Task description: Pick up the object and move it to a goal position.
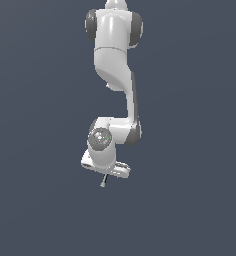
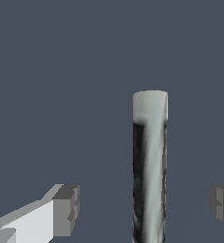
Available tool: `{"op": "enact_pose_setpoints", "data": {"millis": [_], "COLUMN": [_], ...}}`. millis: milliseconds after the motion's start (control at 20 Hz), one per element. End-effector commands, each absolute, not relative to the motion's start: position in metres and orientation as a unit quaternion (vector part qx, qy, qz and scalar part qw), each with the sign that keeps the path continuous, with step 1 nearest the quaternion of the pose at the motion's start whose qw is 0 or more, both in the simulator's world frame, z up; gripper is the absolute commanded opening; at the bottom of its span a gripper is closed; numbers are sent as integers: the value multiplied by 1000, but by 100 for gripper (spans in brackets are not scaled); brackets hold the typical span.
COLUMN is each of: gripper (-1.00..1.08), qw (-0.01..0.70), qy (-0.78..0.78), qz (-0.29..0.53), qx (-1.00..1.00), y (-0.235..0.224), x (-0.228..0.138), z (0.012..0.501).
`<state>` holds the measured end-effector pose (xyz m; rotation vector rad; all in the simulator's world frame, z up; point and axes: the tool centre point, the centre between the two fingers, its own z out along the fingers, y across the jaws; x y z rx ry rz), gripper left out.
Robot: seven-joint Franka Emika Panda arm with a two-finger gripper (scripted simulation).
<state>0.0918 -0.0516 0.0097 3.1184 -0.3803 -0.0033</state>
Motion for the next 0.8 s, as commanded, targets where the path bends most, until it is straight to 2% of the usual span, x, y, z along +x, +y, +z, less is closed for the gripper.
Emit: {"op": "enact_pose_setpoints", "data": {"millis": [0, 50, 750], "gripper": [100, -100, -100], "qw": [0, 0, 0], "qy": [-121, -121, -121], "qz": [0, 0, 0], "qx": [993, 993, 993], "y": [-52, -52, -56], "x": [93, 93, 91], "z": [10, 10, 13]}}
